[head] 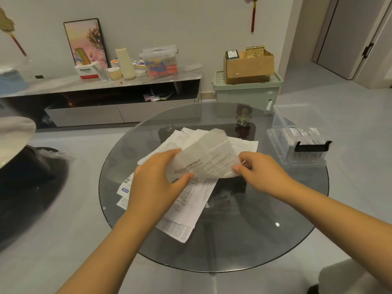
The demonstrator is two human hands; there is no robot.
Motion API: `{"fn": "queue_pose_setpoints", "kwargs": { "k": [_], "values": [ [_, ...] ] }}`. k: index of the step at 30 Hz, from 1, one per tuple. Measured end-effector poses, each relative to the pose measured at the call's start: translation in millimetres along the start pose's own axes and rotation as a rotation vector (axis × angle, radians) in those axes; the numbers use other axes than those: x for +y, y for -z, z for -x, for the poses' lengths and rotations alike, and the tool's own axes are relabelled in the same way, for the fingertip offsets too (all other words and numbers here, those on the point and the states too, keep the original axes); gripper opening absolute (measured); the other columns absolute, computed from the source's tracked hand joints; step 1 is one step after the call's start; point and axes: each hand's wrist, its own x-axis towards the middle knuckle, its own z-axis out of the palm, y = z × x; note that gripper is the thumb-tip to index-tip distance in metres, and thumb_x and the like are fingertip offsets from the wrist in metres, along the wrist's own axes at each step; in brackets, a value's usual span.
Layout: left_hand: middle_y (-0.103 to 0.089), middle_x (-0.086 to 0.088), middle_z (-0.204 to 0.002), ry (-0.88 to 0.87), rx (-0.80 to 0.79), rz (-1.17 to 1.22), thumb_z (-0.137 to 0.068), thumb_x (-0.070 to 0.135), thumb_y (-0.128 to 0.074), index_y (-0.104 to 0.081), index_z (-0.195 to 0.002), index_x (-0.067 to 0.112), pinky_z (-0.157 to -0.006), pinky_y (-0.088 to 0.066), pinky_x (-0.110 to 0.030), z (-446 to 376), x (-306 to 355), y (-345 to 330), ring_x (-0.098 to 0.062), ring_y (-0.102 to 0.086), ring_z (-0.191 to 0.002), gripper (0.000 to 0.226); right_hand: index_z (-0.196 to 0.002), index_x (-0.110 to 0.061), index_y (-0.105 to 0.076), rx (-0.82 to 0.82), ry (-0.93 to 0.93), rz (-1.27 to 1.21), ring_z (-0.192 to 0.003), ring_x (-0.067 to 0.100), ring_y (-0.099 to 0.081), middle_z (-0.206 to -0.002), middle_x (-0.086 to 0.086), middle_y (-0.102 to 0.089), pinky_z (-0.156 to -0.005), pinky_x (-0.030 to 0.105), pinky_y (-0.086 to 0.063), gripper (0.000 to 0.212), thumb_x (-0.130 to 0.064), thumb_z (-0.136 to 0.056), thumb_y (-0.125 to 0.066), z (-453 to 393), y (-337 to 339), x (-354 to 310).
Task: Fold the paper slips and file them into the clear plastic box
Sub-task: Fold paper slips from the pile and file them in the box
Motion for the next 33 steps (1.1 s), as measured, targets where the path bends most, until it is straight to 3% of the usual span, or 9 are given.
{"fn": "queue_pose_setpoints", "kwargs": {
  "k": [6,10,14,16,19,22,28,31,33],
  "values": [
    [-0.040,-0.007,-0.140,-0.073,0.129,-0.091,-0.073,0.032,-0.077,-0.038,-0.141,0.023,-0.110,-0.016,-0.047,2,-5,-2,-0.028,-0.035,-0.131,0.080,-0.098,-0.006,-0.061,-0.097,-0.147,-0.224,-0.077,0.023,-0.067,-0.086,0.008,-0.072,-0.080,0.038,-0.053,0.018,-0.021,-0.095,-0.051,1,4,1],
    [-0.008,-0.007,-0.156,-0.093,0.143,-0.119,-0.075,0.033,-0.075,-0.027,-0.147,0.028,-0.111,-0.005,-0.042,3,-3,-7,-0.029,-0.012,-0.142,0.086,-0.093,-0.009,-0.060,-0.116,-0.226,-0.384,-0.069,0.023,-0.067,-0.089,0.014,-0.072,-0.059,0.029,-0.050,0.013,-0.017,-0.095,-0.050,4,6,1],
    [-0.008,-0.004,-0.157,-0.193,0.000,-0.141,-0.081,0.039,-0.067,-0.036,-0.142,0.030,-0.112,-0.009,-0.049,6,-7,-20,-0.031,-0.017,-0.140,0.069,-0.098,-0.001,-0.057,-0.120,-0.283,-0.343,-0.053,0.017,-0.064,-0.093,0.014,-0.071,-0.044,0.021,-0.040,0.020,-0.019,-0.094,-0.051,5,4,3],
    [-0.011,-0.003,-0.157,-0.219,-0.089,-0.140,-0.084,0.045,-0.058,-0.038,-0.142,0.031,-0.112,-0.008,-0.047,8,-8,-29,-0.030,-0.018,-0.140,0.062,-0.097,0.000,-0.058,-0.064,-0.272,-0.324,-0.054,0.019,-0.063,-0.093,0.014,-0.071,-0.046,0.026,-0.042,0.021,-0.020,-0.092,-0.053,6,4,4],
    [-0.006,-0.002,-0.158,-0.270,-0.185,-0.180,-0.089,0.052,-0.040,-0.032,-0.144,0.033,-0.115,-0.002,-0.042,11,-6,-39,-0.026,-0.011,-0.143,0.059,-0.075,-0.004,-0.057,0.088,-0.209,-0.273,-0.077,0.029,-0.064,-0.093,0.014,-0.069,-0.068,0.040,-0.050,0.021,-0.020,-0.088,-0.059,6,6,2],
    [0.010,0.006,-0.155,-0.292,-0.257,-0.196,-0.094,0.046,-0.039,-0.020,-0.147,0.036,-0.117,0.008,-0.038,13,-5,-49,-0.015,0.006,-0.143,0.057,-0.062,-0.010,-0.046,0.133,-0.202,-0.217,-0.071,0.027,-0.055,-0.081,0.015,-0.064,-0.060,0.032,-0.040,0.030,-0.021,-0.086,-0.059,9,8,2],
    [0.018,0.006,-0.156,-0.329,-0.351,-0.212,-0.096,0.045,-0.037,-0.009,-0.148,0.037,-0.116,0.013,-0.036,12,0,-60,-0.010,0.015,-0.143,0.060,-0.108,-0.009,-0.056,0.027,-0.253,-0.085,-0.088,0.020,-0.061,-0.099,-0.001,-0.063,-0.075,0.036,-0.051,0.021,-0.021,-0.091,-0.052,8,6,15],
    [0.025,0.009,-0.153,-0.374,-0.499,-0.263,-0.098,0.048,-0.031,-0.001,-0.148,0.040,-0.115,0.016,-0.035,12,2,-63,-0.008,0.021,-0.142,0.059,-0.125,-0.014,-0.041,-0.031,-0.281,-0.020,-0.079,0.014,-0.059,-0.086,-0.008,-0.057,-0.060,0.028,-0.047,0.045,-0.021,-0.085,-0.061,11,5,19],
    [0.022,0.010,-0.154,-0.383,-0.600,-0.270,-0.098,0.050,-0.027,-0.002,-0.147,0.042,-0.115,0.016,-0.035,14,2,-67,-0.008,0.021,-0.142,0.056,-0.138,-0.018,-0.024,-0.013,-0.255,0.021,-0.081,0.016,-0.060,-0.085,-0.007,-0.057,-0.066,0.035,-0.052,0.072,-0.024,-0.080,-0.067,14,2,22]
  ]
}}
